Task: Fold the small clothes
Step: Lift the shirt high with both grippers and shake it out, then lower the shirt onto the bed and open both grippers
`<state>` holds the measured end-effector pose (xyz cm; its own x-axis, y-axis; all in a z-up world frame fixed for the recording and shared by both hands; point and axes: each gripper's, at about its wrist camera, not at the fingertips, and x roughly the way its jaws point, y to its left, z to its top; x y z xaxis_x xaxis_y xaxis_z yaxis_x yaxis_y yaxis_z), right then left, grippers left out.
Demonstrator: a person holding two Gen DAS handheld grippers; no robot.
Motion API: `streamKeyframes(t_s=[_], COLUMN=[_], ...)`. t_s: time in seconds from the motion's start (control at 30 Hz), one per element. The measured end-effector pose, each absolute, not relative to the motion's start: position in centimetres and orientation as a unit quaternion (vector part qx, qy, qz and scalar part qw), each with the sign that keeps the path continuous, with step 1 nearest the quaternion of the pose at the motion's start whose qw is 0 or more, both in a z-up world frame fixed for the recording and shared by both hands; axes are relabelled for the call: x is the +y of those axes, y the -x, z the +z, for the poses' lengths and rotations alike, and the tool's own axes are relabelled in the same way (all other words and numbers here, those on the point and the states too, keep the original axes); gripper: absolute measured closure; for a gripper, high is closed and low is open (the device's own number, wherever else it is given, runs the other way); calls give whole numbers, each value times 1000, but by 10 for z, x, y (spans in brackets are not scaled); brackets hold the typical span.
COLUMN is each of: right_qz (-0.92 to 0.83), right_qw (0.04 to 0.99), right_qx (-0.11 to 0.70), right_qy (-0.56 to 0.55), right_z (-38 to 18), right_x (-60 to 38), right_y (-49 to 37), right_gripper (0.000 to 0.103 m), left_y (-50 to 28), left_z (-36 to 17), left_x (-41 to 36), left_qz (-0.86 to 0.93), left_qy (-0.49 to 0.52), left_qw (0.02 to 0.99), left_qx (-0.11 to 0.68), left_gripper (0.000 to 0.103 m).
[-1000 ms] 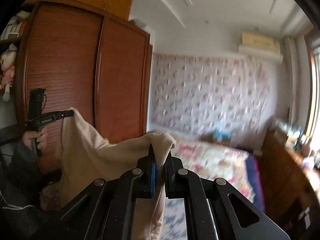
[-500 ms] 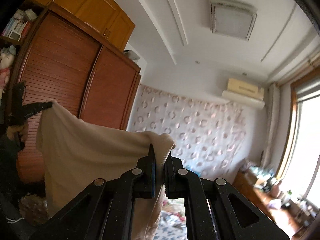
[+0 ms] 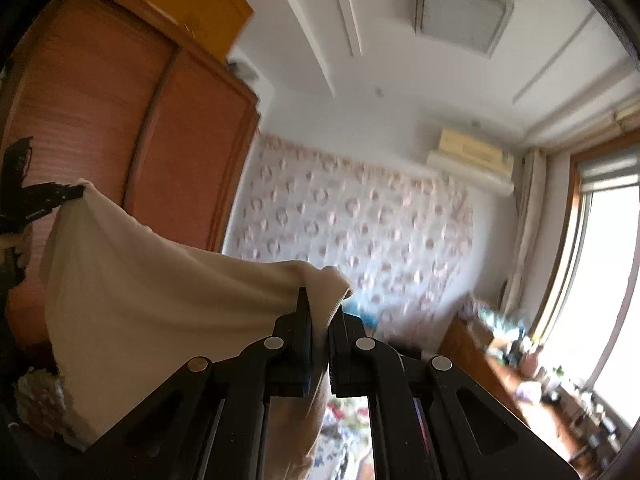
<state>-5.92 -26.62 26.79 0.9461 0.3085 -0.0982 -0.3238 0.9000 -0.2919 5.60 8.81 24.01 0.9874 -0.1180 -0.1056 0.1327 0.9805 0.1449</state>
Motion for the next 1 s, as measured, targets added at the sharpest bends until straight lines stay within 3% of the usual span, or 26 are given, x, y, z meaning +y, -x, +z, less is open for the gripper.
streamKeyframes(t_s=[0.23,0.37,0.67,0.93,1.0], right_qz=[167,159,154,144,144], right_qw=[965,960,943,927,924], right_qx=[124,168,252,316,330], right_qy=[161,156,153,142,131], right_z=[153,116,99,124,124], right_x=[-248,-239,-233,-225,-225], right_y=[-75,-135,-213,-264,-275], right_gripper=[97,97,97,97,97], left_y=[-191,-244,-320,-352,-360], left_z=[138,118,61,24,16], left_x=[100,93,79,69,67], left_qz=[-43,-41,-52,-57,-59], left_qy=[-63,-61,-61,-63,-65], left_qw=[986,981,962,948,943], left_qx=[148,179,262,307,321], left_gripper=[95,95,95,95,87])
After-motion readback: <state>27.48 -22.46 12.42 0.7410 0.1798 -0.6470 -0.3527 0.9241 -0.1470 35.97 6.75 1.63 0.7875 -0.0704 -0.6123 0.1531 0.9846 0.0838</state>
